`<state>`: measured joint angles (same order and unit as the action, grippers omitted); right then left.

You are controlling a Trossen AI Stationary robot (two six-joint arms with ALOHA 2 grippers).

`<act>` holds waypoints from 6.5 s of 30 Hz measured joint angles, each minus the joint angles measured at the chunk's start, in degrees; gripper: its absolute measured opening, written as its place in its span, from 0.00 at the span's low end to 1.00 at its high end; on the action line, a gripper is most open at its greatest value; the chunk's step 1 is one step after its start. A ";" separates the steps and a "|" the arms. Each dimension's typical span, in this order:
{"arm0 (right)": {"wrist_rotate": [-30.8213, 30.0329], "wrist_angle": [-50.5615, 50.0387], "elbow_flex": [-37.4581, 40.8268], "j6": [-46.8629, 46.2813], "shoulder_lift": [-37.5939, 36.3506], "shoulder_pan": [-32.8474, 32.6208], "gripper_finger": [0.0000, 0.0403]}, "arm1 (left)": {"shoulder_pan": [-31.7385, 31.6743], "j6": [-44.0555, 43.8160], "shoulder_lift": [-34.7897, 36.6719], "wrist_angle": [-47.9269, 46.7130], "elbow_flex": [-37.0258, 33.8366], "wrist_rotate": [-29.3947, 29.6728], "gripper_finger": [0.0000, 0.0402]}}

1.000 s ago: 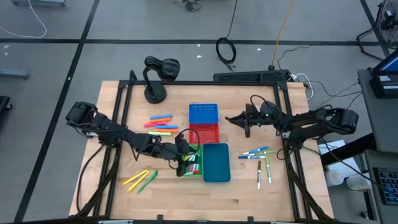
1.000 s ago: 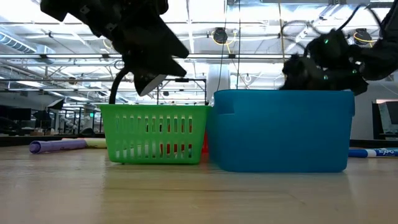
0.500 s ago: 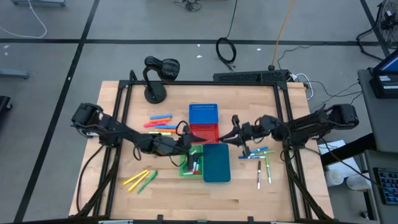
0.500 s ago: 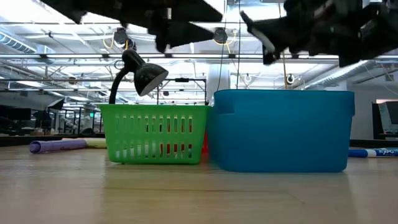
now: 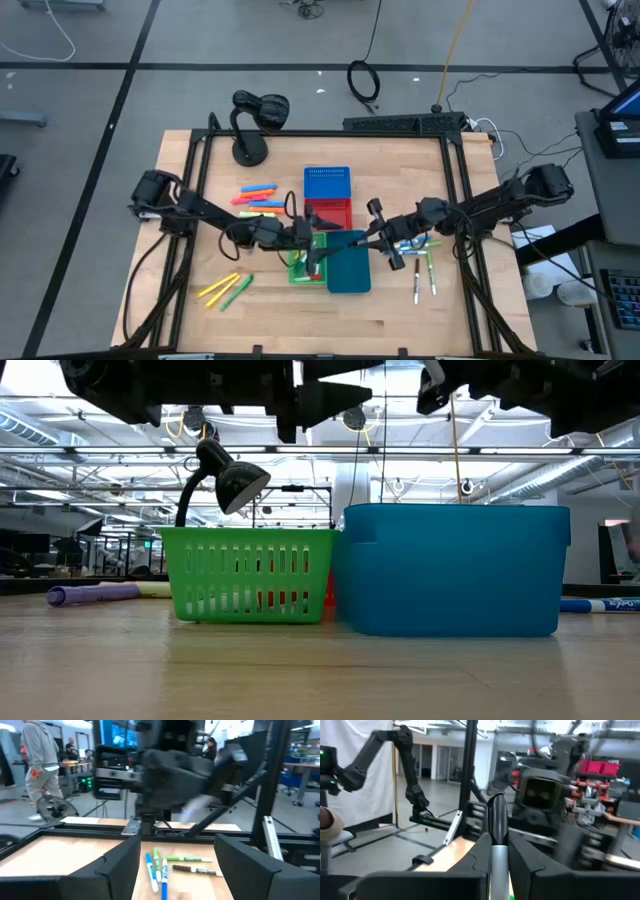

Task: Pick & Place Markers
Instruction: Put the small black highlighter pen into the green bin, then put the bottom light green marker pen into the dark blue bin

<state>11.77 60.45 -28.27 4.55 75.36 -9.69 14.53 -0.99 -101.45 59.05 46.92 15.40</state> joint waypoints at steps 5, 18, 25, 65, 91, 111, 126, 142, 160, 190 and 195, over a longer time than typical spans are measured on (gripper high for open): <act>-1.44 3.31 -2.11 0.85 5.27 -0.53 0.07 | -0.89 0.29 -0.78 -1.39 2.55 -0.94 0.64; -0.73 3.75 -5.38 0.62 9.85 -0.65 0.07 | 1.25 9.28 -5.33 -1.86 6.94 -3.42 0.63; -1.02 3.81 -5.38 0.79 9.85 -1.43 0.07 | 1.47 10.54 -5.31 -1.49 6.94 -2.99 0.61; -7.53 -9.99 -5.38 -3.20 3.65 -1.29 0.41 | 2.20 11.02 -3.14 -7.11 6.99 -3.76 0.09; -20.96 -46.75 -4.50 -8.43 -24.27 -1.43 0.44 | 6.96 -41.21 2.80 -65.15 6.97 -3.36 0.12; -20.81 -47.77 -4.46 -7.95 -24.27 -1.45 0.44 | 6.35 -31.78 3.19 -65.03 6.94 -6.62 0.49; -20.52 -52.39 -4.46 -8.19 -27.80 -4.38 0.44 | 18.55 -10.88 18.64 -57.54 5.66 16.17 0.49; -20.72 -51.70 -4.46 -5.14 -29.27 -8.18 0.43 | 22.97 -4.34 32.37 -22.53 -21.29 28.45 0.49; -21.16 -51.71 -4.46 -4.72 -29.25 -8.16 0.43 | 8.19 -10.31 34.73 -9.66 -35.72 28.66 0.49; -20.53 -49.49 -1.09 -9.55 -29.27 -13.51 0.41 | -5.25 0.47 60.89 -32.69 -35.68 -15.42 0.49; -20.49 -46.14 -0.29 -11.39 -29.27 -15.94 0.42 | -5.25 2.24 71.21 -43.03 -35.68 -15.37 0.49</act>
<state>-8.72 14.30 -28.57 -6.84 46.09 -25.63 9.28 1.25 -30.24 16.02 11.25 0.03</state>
